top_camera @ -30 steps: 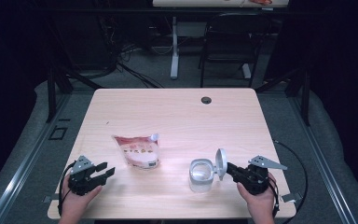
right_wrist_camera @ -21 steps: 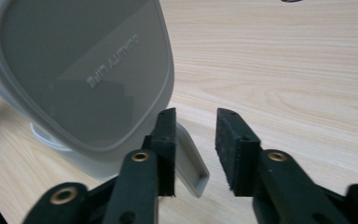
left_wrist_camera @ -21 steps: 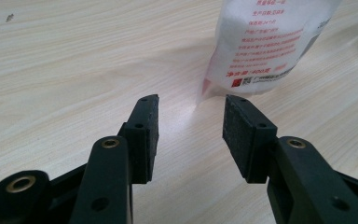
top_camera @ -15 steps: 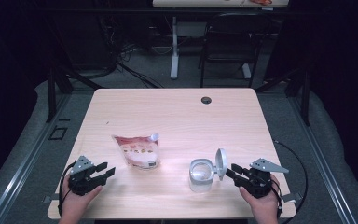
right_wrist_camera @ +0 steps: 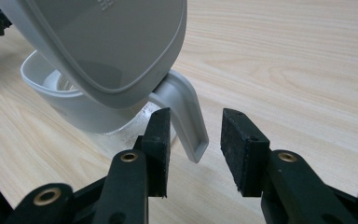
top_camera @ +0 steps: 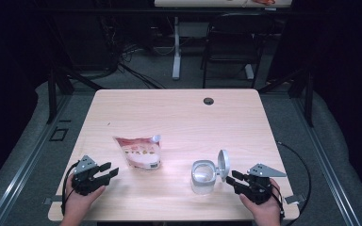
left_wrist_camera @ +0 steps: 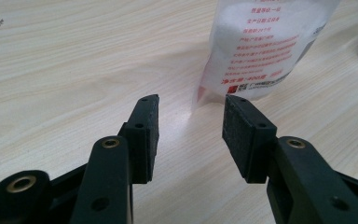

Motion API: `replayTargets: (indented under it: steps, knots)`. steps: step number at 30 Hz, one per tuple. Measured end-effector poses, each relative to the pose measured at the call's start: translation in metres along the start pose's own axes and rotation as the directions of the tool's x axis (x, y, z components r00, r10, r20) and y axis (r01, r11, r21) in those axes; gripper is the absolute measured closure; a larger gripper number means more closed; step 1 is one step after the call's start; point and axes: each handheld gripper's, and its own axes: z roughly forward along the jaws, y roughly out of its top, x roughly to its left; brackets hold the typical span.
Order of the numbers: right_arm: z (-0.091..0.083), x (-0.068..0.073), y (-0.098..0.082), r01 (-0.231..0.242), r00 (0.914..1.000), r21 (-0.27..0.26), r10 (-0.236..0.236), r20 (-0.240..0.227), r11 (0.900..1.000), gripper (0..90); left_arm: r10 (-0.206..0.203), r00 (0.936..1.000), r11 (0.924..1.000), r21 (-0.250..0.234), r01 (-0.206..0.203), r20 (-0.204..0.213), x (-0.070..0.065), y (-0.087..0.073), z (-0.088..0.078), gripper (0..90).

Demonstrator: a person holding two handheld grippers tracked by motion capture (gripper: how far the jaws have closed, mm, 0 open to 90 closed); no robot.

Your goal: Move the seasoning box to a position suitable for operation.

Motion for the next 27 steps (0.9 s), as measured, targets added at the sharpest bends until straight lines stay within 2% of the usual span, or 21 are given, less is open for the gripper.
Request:
replayTargets:
  steps: [10, 13, 17, 23, 27]
  knots:
    - [0.011, 0.002, -0.003, 0.017, 0.9998, 0.023, -0.017, 0.004, 1.000, 59.8, -0.002, 1.0000, 1.0000, -0.004, 0.002, -0.005, 0.001, -0.002, -0.001, 56.2]
    - [0.016, 0.003, -0.004, 0.016, 0.9999, 0.028, -0.016, -0.005, 0.999, 60.6, -0.003, 1.0000, 1.0000, -0.006, 0.003, -0.006, 0.000, -0.002, -0.002, 56.2]
    - [0.022, 0.004, -0.003, 0.031, 0.9994, 0.024, -0.031, 0.013, 0.999, 61.4, -0.008, 0.9999, 1.0000, -0.004, 0.008, -0.009, 0.001, -0.003, -0.003, 56.2]
    - [0.026, 0.005, -0.002, 0.020, 0.9996, 0.006, -0.020, 0.020, 1.000, 63.3, -0.009, 0.9999, 0.9999, -0.005, 0.009, -0.013, 0.001, -0.004, -0.004, 56.3]
    - [0.028, 0.007, -0.001, 0.032, 0.9993, 0.010, -0.032, 0.020, 0.999, 67.4, -0.010, 0.9999, 0.9999, -0.005, 0.010, -0.014, 0.001, -0.004, -0.004, 56.3]
